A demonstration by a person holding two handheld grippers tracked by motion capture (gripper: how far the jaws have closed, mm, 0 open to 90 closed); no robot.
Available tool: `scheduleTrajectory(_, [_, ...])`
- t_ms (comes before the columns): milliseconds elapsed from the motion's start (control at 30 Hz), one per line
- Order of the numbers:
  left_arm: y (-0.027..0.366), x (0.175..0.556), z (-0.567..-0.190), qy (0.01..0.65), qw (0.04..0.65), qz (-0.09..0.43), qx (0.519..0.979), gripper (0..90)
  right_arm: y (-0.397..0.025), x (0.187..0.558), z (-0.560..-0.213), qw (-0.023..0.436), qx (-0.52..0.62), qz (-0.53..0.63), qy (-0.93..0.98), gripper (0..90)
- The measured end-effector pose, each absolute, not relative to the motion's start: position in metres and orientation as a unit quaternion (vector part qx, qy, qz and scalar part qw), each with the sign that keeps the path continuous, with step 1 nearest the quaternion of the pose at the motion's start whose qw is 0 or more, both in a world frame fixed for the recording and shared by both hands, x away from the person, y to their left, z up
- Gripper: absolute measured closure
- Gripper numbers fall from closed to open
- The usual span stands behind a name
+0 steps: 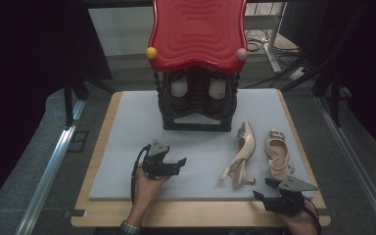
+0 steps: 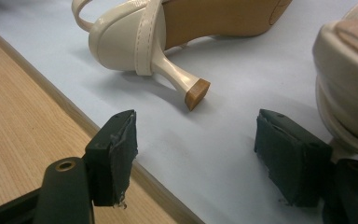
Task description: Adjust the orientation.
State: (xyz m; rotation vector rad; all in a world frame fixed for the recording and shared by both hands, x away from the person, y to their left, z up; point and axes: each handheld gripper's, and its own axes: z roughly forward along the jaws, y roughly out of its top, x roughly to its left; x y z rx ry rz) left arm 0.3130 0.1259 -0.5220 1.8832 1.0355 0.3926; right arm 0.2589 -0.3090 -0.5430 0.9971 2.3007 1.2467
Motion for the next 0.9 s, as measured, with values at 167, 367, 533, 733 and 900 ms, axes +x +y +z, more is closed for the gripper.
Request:
scheduleTrajectory(167, [0.144, 0.296, -0.535, 0.442, 0.447, 0.170, 0.759, 7.2, -0.310, 0.259, -0.540, 0.163, 0.357, 0.440, 0.808, 37.0])
scheduleTrajectory(367, [0.167, 0.280, -0.550, 0.467, 0.433, 0.174, 0.751, 5.9, -0.309, 0.257, -0.533, 0.145, 0.355, 0.448, 0.807, 55.6])
scheduleTrajectory(533, [0.175, 0.271, -0.562, 0.481, 0.401, 0.190, 0.756, 6.4, -0.308, 0.260, -0.522, 0.133, 0.360, 0.461, 0.800, 67.6])
scheduleTrajectory(733, [0.172, 0.267, -0.567, 0.467, 0.398, 0.217, 0.759, 5.9, -0.304, 0.267, -0.515, 0.123, 0.364, 0.453, 0.804, 79.7])
scheduleTrajectory(900, [0.172, 0.267, -0.567, 0.468, 0.398, 0.216, 0.759, 6.0, -0.298, 0.272, -0.499, 0.126, 0.357, 0.458, 0.805, 83.1])
